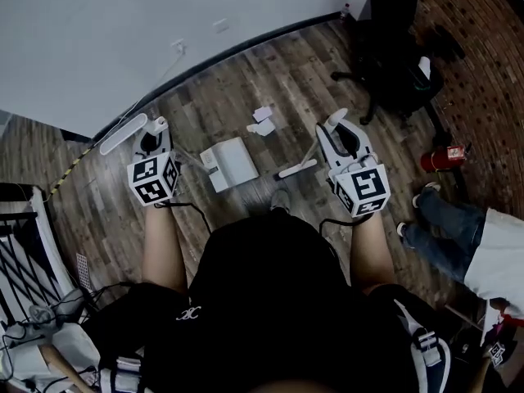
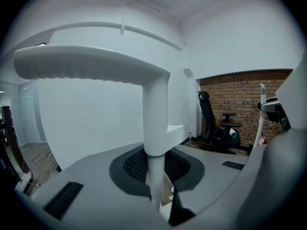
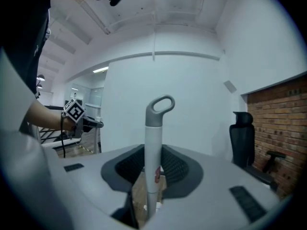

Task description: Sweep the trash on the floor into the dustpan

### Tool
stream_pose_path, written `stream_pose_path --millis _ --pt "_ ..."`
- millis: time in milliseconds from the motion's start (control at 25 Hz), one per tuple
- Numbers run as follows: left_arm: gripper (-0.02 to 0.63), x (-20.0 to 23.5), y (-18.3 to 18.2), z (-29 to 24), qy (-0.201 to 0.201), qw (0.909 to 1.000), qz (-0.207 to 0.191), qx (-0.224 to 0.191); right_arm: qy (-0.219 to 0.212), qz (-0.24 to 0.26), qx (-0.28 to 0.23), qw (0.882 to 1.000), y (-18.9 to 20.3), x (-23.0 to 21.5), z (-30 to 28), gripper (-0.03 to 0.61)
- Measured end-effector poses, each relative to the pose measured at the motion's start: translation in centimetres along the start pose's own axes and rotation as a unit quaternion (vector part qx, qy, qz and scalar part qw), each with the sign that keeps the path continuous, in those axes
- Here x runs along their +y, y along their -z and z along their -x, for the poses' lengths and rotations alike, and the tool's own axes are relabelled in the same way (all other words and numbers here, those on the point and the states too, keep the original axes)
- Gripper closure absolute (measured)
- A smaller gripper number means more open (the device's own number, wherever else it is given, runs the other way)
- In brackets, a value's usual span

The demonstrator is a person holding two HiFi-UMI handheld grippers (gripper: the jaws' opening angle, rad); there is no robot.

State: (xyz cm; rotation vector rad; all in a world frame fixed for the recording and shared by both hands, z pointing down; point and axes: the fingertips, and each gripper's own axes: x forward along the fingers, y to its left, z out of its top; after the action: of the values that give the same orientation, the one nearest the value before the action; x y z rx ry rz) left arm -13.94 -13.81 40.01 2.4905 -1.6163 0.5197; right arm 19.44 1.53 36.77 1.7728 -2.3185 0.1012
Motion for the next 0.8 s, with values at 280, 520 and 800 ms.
stream_pose_path --millis 280,520,800 --pt "0.558 -1.4 -2.5 -4.3 -0.032 0.9994 0.014 -0.003 -0.051 0.024 0.01 0.998 1.2 -5.8 -4.1 0.466" --pt "0.56 -1.8 -2.4 -7.8 -0.044 0.9989 0.018 0.002 -0.055 0.034 0.047 0.997 4.0 -10.0 -7.5 0.468" --pt "0.558 -2.1 -0.1 -13.3 -0.039 0.9989 0.01 0.026 -0.076 0.054 0.073 0.993 5.5 -11.8 -12.6 0.468"
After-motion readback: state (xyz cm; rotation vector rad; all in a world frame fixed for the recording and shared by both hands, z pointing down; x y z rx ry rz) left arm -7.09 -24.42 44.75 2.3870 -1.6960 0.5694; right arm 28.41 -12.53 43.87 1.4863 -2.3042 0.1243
